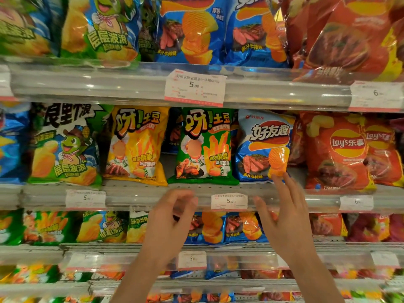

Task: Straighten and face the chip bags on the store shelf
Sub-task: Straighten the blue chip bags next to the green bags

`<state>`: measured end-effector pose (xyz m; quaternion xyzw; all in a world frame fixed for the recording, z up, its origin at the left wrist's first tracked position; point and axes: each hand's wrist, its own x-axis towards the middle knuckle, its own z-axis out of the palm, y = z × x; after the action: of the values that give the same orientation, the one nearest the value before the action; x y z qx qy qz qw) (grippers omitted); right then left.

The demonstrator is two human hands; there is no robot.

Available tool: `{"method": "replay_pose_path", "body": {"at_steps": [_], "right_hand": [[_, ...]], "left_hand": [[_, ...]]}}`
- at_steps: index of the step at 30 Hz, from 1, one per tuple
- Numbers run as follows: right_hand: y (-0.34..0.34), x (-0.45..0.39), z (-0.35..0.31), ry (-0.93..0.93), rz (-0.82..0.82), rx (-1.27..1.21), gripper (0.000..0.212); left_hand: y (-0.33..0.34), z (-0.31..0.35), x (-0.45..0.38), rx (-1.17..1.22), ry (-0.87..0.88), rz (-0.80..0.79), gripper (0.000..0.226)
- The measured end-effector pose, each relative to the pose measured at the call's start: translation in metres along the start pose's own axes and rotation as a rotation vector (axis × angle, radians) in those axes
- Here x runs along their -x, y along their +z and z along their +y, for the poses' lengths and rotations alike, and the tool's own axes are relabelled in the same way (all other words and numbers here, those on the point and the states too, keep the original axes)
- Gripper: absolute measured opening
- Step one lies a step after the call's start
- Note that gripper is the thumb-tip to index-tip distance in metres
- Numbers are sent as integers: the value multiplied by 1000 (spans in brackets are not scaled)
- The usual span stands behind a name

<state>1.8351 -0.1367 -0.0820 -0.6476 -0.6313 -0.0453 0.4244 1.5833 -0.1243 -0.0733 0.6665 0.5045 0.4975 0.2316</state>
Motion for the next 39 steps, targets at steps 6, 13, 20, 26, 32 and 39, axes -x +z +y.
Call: {"method": "replay_pose_path", "body": {"at_steps": [6, 13, 20, 26, 32, 39], "right_hand": [[-8, -32, -26, -59, -8, -13, 63], [5, -86, -51, -89, -228, -27, 74], [21, -109, -58, -120, -397, -142, 80], [26, -105, -50, -62, -384, -304, 79], [27, -105, -46, 60, -370, -491, 72], [20, -105, -51, 85, -378, -604, 67]], "left_hand": [[-20, 13, -54, -63, 148, -7, 35], [-24, 19, -107, -228, 140, -163, 63], [-14, 18, -129, -72, 12, -273, 69], [-5, 20, -133, 8, -6, -285, 73], [5, 33, -129, -53, 35, -202, 70], [-4, 44, -121, -59, 70, -122, 69]]}}
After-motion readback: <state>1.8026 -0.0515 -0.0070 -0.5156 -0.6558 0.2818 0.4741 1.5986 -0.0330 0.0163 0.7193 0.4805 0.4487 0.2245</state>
